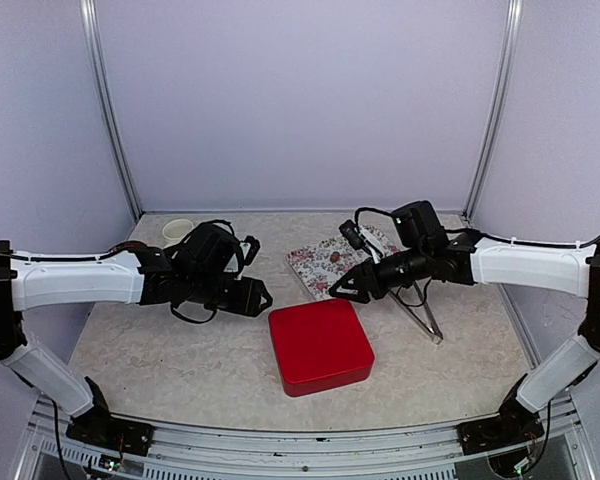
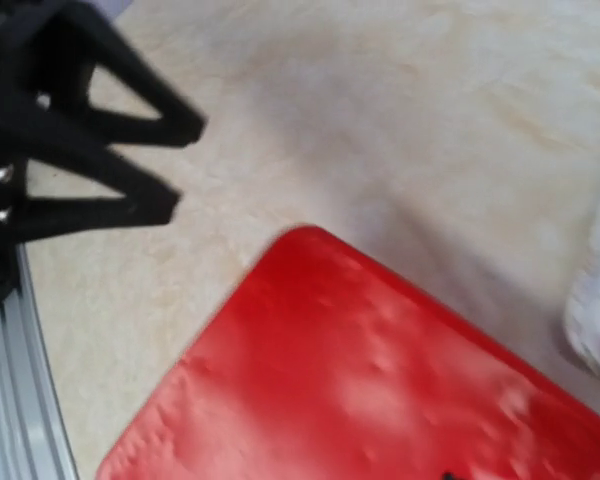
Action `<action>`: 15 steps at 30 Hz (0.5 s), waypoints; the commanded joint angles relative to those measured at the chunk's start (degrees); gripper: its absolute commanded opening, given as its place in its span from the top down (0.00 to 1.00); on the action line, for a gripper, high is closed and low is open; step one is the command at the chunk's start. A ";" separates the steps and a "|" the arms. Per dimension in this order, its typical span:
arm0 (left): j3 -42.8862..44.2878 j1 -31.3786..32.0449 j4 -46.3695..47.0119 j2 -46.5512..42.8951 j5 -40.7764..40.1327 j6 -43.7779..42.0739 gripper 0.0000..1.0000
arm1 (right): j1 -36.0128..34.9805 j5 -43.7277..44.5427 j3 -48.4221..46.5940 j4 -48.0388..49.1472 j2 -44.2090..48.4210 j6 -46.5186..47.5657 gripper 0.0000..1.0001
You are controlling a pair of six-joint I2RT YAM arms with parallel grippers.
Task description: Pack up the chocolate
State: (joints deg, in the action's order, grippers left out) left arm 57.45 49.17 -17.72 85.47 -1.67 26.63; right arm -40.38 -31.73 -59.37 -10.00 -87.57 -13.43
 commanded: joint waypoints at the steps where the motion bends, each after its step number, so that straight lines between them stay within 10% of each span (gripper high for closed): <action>1: -5.41 -0.42 8.25 -1.15 6.80 4.09 0.44 | 2.14 0.54 6.64 -4.84 1.42 -1.33 0.40; 15: -15.33 -4.15 28.04 4.60 21.58 11.28 0.27 | 0.05 -12.55 19.40 5.72 2.16 -9.78 0.32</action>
State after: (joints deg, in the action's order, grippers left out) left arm 43.31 47.37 1.69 87.35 14.26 35.44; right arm -38.28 -37.91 -41.25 -11.68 -85.49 -18.35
